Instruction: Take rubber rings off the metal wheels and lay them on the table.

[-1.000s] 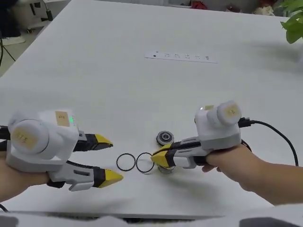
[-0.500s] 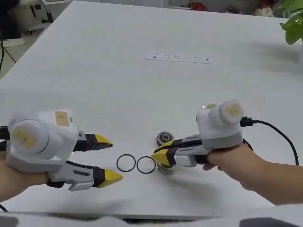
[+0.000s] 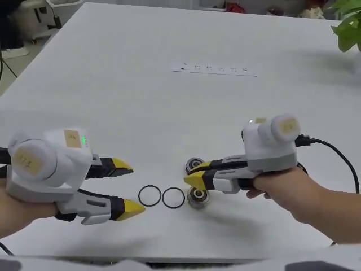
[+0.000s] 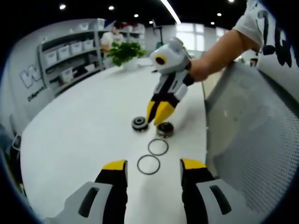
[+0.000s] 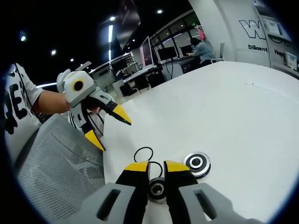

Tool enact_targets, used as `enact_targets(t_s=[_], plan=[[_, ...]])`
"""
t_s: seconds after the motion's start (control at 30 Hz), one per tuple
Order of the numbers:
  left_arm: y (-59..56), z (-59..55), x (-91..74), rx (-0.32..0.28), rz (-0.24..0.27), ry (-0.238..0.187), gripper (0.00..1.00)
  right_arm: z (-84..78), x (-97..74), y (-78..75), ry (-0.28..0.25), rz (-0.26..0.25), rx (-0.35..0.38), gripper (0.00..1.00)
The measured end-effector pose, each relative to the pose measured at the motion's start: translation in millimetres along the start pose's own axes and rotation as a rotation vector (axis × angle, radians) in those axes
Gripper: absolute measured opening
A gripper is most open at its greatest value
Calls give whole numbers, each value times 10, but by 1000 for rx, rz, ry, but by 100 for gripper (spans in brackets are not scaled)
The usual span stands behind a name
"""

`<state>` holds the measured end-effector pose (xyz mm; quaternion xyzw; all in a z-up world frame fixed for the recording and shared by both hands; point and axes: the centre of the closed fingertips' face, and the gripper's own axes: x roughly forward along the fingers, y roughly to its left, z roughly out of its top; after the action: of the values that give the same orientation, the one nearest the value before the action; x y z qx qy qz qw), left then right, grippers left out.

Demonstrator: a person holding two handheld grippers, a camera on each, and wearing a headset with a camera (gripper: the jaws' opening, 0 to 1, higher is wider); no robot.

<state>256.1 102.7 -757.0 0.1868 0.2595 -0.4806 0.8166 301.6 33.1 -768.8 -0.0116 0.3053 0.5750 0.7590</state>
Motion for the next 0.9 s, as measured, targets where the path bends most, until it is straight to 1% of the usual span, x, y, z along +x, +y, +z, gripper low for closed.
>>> enact_targets(t_s=[0.07,0.13,0.3,0.57,0.7,0.9], plan=[[41,12,3,3,3,0,46,27,-23,-17,-8,-4,1,9],[56,36,-8,3,6,-2,46,44,-41,-31,-13,-8,1,9],[122,119,-25,-2,21,-13,46,76,-113,-95,-31,-27,7,10],[190,204,1,0,29,-22,45,101,-205,-200,-51,-55,18,10],[229,218,14,3,32,-20,45,109,-240,-248,-61,-66,25,10],[317,230,26,1,42,-19,45,109,-284,-317,-67,-84,27,10]])
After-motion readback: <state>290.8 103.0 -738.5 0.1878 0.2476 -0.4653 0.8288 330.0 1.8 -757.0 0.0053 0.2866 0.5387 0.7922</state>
